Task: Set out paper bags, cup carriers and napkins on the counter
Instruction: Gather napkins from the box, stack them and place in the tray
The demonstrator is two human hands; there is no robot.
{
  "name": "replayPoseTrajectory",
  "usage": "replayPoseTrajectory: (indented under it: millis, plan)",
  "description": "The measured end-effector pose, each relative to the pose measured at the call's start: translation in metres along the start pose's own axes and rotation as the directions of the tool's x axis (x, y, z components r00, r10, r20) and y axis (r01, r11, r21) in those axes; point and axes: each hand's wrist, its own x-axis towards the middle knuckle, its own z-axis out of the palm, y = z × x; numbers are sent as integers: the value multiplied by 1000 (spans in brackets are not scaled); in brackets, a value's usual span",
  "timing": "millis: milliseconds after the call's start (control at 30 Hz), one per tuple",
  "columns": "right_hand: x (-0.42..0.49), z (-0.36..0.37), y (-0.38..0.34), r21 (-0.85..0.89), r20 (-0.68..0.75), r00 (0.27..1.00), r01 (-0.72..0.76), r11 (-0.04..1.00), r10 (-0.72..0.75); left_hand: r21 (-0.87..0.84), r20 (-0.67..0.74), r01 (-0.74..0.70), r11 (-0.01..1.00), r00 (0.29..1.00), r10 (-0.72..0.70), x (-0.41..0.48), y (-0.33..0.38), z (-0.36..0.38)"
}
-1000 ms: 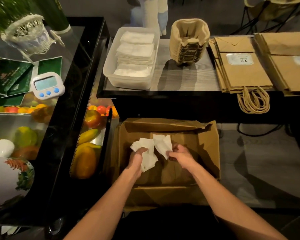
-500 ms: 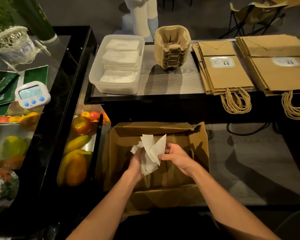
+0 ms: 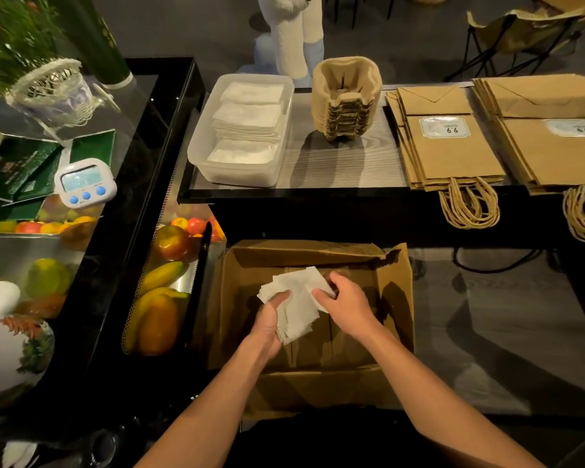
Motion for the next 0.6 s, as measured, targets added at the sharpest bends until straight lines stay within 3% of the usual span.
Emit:
replayPoseTrajectory:
  millis: [100, 200, 300, 500, 600]
  plan:
    - [1, -3, 0, 203, 59, 998, -25, 979, 14, 9, 7, 22, 1000, 1000, -22, -1, -1, 2]
    - [3, -2, 2, 290, 105, 994, -30, 957, -1, 25, -1, 28, 999, 1000, -28, -1, -1, 6]
    - [0, -2, 5, 275, 140, 989, 1, 961, -41, 42, 4, 36, 998, 999, -36, -1, -3, 9]
    - [-4, -6, 11, 301, 21, 1000, 12, 954, -19, 54, 36, -27, 998, 999, 25, -1, -9, 15]
    - [-3, -12, 12, 374, 68, 998, -29, 927, 4, 82, 26, -38, 996, 999, 36, 0, -9, 20]
